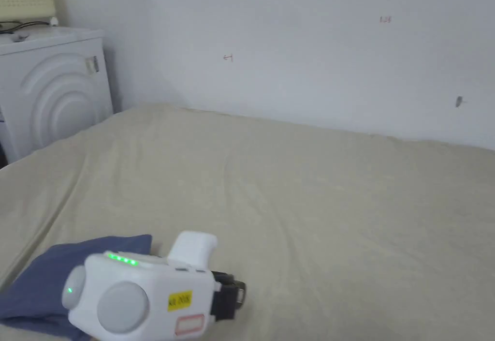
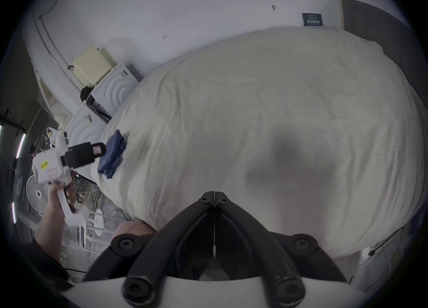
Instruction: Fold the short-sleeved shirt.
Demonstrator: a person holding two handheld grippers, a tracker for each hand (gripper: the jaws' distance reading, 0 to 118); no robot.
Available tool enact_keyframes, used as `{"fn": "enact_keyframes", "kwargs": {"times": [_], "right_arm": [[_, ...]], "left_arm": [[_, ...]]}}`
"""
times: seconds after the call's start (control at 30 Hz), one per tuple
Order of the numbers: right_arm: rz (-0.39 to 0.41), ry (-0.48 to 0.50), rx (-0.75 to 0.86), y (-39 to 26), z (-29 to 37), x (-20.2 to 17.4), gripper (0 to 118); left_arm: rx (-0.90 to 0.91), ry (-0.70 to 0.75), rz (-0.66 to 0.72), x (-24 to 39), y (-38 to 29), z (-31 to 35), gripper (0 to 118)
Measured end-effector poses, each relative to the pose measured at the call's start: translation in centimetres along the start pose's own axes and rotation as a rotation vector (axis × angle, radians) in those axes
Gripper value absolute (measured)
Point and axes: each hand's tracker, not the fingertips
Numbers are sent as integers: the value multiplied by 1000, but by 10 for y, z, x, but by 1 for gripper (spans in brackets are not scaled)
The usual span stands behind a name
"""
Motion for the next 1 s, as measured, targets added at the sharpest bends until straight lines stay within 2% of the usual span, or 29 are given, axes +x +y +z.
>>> {"fn": "enact_keyframes", "kwargs": {"times": [0.03, 0.13, 0.2, 0.27, 0.33, 0.43, 0.47, 0.53, 0.6, 0.77, 1.0], "right_arm": [[-6, -5, 22, 0, 8, 2, 0], [5, -37, 133, -2, 34, 4, 0], [28, -58, 228, -6, 53, 2, 0], [77, -63, 375, -16, 75, -4, 0], [161, -83, 537, -29, 91, -12, 0], [252, -186, 856, -57, 106, -26, 0], [276, -192, 955, -65, 109, -28, 0], [311, -235, 1058, -73, 107, -31, 0], [311, -299, 1063, -73, 101, -34, 0], [245, -265, 1010, -70, 95, -30, 0], [276, -288, 1003, -74, 93, -32, 0]], "left_arm": [[51, -5, -65, 22, 1, -4, 0], [229, 9, -81, 74, 2, -8, 0], [358, 106, -93, 102, 0, -5, 0], [482, 145, -119, 125, -3, -1, 0], [588, 250, -188, 145, -7, 3, 0], [730, 357, -243, 164, -15, 7, 0], [766, 398, -247, 170, -18, 9, 0], [836, 497, -259, 177, -22, 7, 0], [846, 516, -250, 179, -24, 10, 0], [794, 505, -224, 175, -26, 15, 0], [794, 534, -217, 171, -31, 15, 0]]}}
